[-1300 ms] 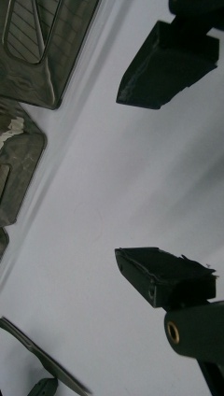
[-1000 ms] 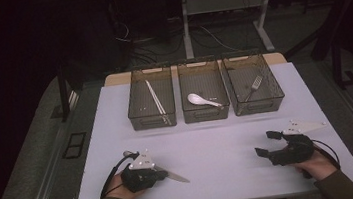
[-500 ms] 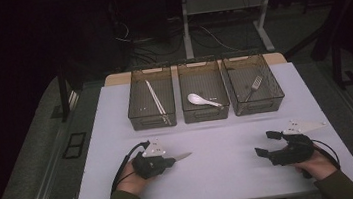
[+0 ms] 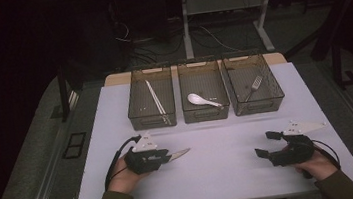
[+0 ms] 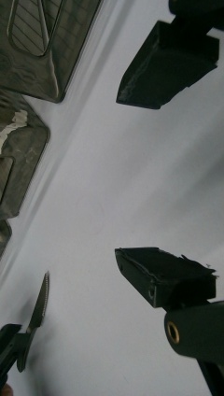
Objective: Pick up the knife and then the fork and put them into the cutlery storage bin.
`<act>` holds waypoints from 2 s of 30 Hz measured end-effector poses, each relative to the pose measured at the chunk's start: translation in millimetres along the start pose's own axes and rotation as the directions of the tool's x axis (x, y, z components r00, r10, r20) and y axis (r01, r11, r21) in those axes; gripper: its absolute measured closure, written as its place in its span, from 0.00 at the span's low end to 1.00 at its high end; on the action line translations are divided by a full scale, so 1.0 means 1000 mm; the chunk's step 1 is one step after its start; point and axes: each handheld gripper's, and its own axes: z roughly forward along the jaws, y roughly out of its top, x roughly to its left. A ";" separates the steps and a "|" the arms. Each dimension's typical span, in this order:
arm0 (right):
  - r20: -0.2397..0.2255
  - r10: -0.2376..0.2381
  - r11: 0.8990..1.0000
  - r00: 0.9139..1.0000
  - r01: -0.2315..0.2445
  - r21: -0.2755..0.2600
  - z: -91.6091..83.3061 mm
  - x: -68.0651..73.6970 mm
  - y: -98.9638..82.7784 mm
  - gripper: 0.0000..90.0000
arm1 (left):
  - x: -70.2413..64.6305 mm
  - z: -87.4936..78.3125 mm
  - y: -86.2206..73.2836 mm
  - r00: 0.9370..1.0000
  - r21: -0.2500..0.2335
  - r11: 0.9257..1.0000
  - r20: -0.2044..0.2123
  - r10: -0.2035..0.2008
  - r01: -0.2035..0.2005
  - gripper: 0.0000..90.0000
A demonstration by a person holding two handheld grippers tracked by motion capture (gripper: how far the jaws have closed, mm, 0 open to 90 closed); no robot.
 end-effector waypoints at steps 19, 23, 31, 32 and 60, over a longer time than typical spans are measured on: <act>-0.012 -0.014 1.000 1.000 0.014 0.002 0.000 0.002 0.000 0.23 | 0.024 -0.025 -0.043 0.999 0.042 0.998 0.002 -0.037 0.037 0.71; -0.013 -0.016 1.000 1.000 0.016 0.002 0.000 0.002 0.000 0.23 | 0.027 -0.025 -0.045 0.999 0.042 0.998 -0.013 -0.039 0.040 0.75; -0.014 -0.019 1.000 1.000 0.019 -0.002 0.000 0.001 0.000 0.23 | 0.027 -0.018 -0.048 1.000 0.069 0.998 0.012 -0.017 0.016 0.83; -0.014 -0.018 1.000 1.000 0.018 -0.001 0.000 0.001 0.000 0.23 | 0.026 -0.018 -0.047 1.000 0.069 0.998 0.013 -0.011 0.011 0.83; -0.016 -0.019 1.000 1.000 0.019 -0.003 0.000 0.001 0.000 0.23 | 0.017 -0.016 -0.038 0.999 0.129 0.991 -0.028 -0.024 0.027 0.88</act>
